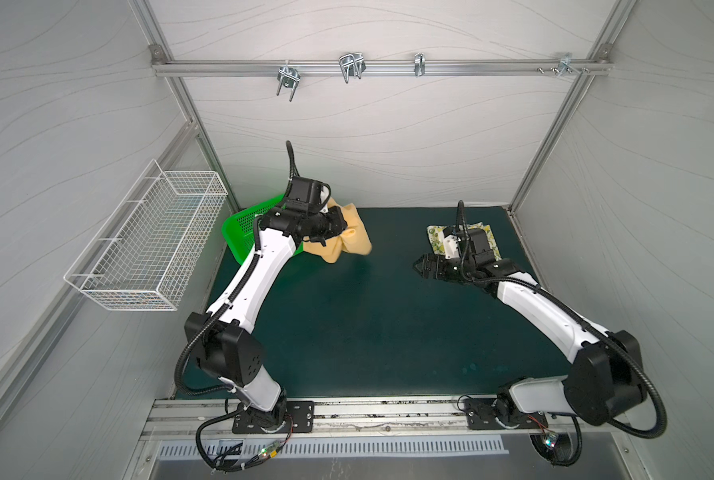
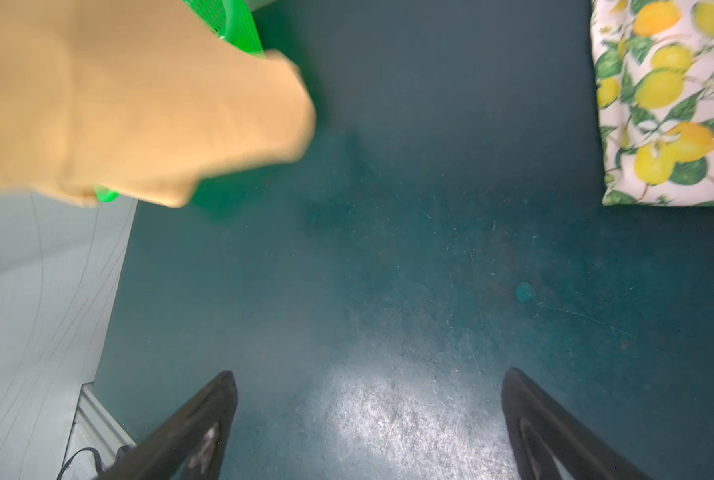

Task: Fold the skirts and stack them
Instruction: 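Lift the tan skirt out with the left gripper and drop it mid-table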

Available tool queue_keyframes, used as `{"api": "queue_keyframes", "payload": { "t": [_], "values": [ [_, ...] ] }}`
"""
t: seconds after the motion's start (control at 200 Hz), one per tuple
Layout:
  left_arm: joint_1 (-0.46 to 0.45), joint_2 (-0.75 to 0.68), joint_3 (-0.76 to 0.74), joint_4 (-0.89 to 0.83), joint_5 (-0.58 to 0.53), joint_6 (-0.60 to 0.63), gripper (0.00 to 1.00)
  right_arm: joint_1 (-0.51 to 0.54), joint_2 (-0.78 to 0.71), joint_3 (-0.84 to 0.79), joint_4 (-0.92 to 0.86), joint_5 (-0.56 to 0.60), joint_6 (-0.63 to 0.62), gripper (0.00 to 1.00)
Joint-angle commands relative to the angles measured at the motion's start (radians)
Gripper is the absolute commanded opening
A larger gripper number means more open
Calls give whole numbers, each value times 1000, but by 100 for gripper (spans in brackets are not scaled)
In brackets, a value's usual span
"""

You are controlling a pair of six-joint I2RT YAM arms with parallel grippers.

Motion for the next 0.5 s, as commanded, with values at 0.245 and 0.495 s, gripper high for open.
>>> {"api": "queue_keyframes", "payload": {
  "t": [0.245, 0.495],
  "values": [
    [-218, -126, -301, 180, -55, -52, 0, -54, -78, -48, 16, 22, -21, 99],
    [-362, -91, -277, 162, -101, -18, 0, -121, -103, -74, 11, 6, -34, 99]
  ]
}}
